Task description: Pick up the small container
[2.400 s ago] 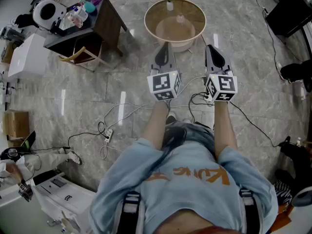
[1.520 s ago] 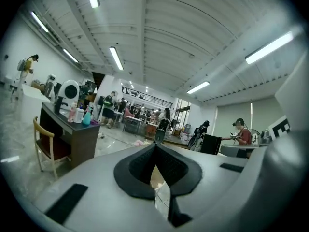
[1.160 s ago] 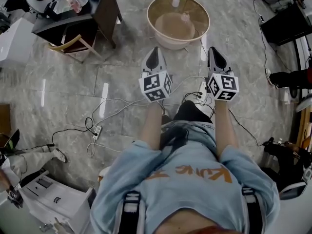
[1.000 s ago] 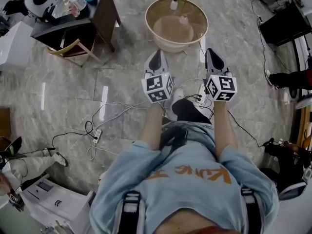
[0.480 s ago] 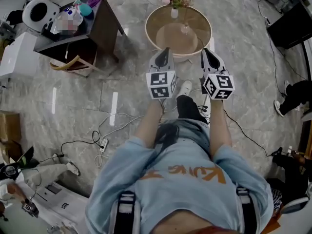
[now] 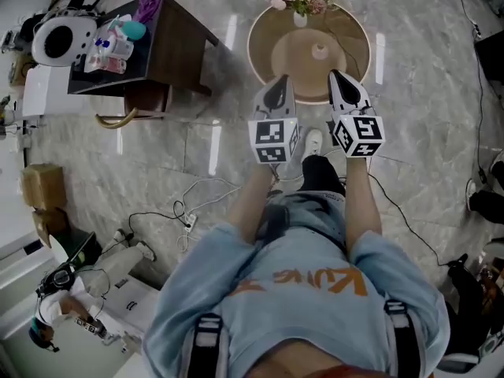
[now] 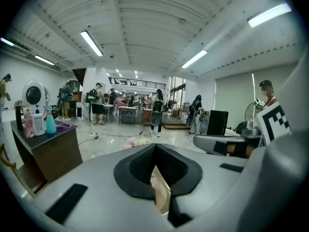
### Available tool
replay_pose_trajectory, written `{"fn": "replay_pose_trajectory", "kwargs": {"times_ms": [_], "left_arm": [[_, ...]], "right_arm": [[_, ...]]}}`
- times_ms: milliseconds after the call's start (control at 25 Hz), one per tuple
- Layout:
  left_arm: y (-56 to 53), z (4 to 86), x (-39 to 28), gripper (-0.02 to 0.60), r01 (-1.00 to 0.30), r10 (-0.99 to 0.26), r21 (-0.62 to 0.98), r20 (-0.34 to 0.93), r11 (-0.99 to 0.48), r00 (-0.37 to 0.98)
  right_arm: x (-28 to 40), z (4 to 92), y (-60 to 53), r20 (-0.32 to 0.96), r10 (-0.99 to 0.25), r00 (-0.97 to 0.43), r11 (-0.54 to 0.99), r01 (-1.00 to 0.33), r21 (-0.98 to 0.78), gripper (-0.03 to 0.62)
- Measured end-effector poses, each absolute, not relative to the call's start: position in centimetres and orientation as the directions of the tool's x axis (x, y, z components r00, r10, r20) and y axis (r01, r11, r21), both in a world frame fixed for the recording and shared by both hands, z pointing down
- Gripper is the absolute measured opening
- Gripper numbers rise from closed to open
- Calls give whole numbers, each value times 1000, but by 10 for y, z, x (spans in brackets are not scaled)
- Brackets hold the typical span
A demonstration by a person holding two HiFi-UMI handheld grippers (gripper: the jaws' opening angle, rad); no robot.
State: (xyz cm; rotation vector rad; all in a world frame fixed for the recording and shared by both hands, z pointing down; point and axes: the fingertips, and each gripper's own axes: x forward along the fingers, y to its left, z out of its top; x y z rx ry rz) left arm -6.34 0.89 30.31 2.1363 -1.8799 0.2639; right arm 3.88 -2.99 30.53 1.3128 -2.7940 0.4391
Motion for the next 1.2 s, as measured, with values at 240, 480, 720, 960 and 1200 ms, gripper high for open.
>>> {"fn": "replay_pose_trajectory", "kwargs": {"times_ms": [240,480,720,960,1200], "left_arm": [[-59,318,-54,23,-992,-916,61,380,-111,126],[-90,335,-55,23,-992,-904,93,412,-88,118],[-109,368,-48,23,-982,-877,144,447,-123,175],[-136,427,-41,23,-972,-850,179,479,-151,220],[-155,508,-71,23,-969,-829,221,516,-114,216]], "right_arm": [[49,316,-104,137,-751,-646,603,-755,-258,12],[70,336,-125,202,-747,-633,582,-770,-262,12],[71,356,-133,246,-756,-606,554,-794,-251,12],[63,394,-136,312,-734,-604,557,-797,-232,12],[30,477,-139,376,-705,-601,552,-798,-242,12]]}}
